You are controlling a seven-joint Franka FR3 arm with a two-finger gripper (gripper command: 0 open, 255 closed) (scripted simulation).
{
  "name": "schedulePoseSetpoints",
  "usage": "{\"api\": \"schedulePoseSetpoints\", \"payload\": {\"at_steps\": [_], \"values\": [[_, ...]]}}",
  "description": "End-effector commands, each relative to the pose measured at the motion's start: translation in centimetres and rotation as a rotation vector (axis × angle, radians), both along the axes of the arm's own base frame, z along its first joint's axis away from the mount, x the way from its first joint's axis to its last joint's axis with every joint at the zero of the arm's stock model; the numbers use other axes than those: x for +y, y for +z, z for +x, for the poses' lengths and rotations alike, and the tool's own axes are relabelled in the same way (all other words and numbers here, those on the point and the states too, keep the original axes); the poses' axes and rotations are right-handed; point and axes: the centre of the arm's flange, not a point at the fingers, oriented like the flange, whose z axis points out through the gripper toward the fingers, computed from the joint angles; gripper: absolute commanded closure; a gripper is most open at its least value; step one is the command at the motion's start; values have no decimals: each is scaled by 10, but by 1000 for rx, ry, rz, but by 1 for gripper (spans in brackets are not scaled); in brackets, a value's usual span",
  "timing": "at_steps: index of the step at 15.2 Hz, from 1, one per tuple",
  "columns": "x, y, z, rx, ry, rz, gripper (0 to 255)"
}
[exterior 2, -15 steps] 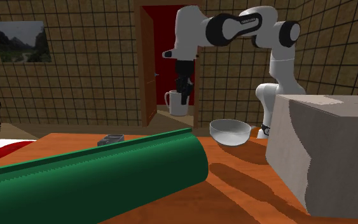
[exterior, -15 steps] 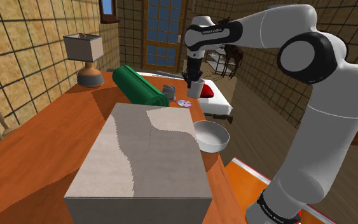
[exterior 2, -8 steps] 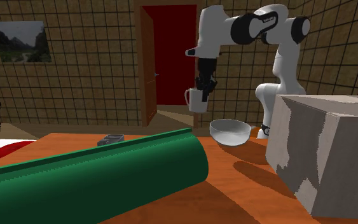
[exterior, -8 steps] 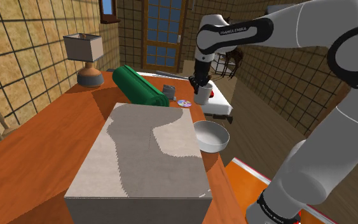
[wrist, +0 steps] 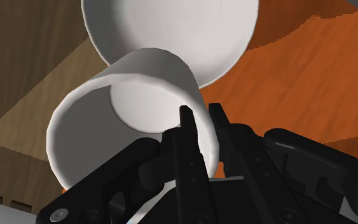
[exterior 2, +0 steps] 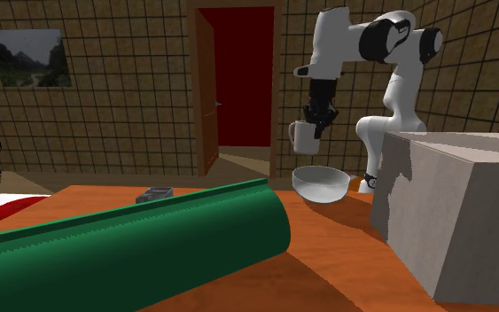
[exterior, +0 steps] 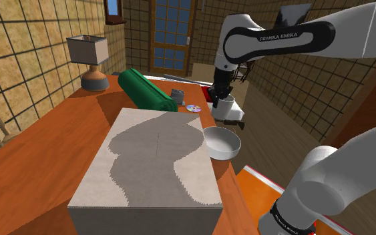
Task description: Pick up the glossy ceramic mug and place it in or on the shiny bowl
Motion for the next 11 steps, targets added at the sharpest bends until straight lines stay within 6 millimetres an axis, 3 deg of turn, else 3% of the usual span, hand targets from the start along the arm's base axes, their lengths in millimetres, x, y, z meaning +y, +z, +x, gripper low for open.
{"api": "schedulePoseSetpoints", "payload": {"at_steps": [1, 2, 11], "values": [[11, 4, -25, -1, -1, -1, 255], [19, 5, -40, -1, -1, -1, 255], [19, -43, -40, -1, -1, -1, 255]]}}
